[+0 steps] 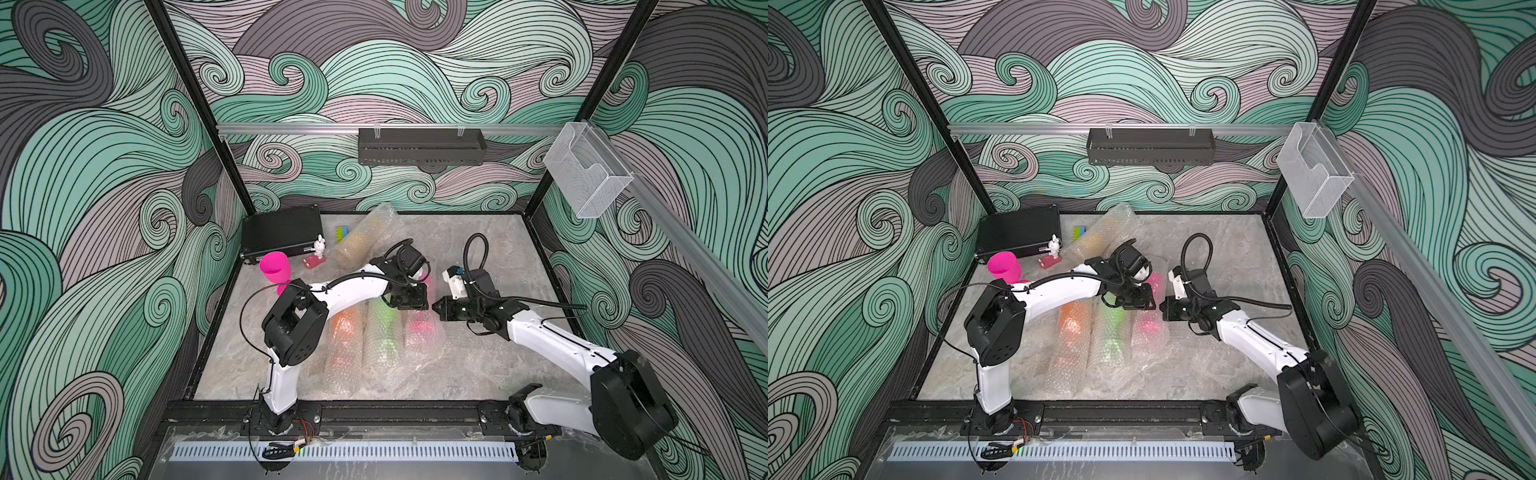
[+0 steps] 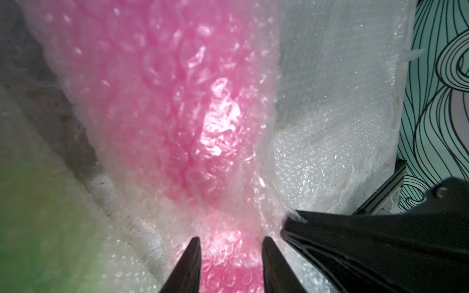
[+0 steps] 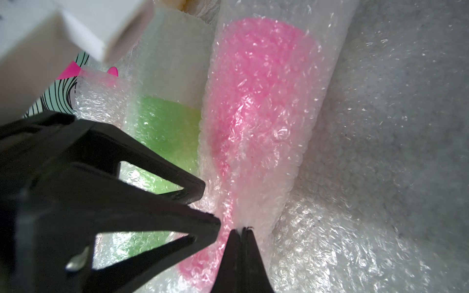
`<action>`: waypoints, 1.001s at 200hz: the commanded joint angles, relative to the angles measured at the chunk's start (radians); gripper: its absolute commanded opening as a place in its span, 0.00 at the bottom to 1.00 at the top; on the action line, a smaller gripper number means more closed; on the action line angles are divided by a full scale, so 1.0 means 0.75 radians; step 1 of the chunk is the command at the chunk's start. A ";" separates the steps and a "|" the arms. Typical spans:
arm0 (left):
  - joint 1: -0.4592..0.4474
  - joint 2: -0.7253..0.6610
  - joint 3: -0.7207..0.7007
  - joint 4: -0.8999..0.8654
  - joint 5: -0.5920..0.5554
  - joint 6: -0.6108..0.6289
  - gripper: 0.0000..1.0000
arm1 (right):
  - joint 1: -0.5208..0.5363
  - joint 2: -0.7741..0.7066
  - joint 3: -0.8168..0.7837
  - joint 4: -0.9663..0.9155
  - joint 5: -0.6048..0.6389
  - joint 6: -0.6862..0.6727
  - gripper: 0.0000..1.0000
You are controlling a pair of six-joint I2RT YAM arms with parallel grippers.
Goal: Unpack wine glasses from bubble wrap
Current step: Unwrap the bubble wrap.
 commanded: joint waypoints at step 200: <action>0.004 0.032 -0.010 0.018 0.034 0.017 0.04 | 0.068 0.195 0.129 0.018 0.140 -0.053 0.29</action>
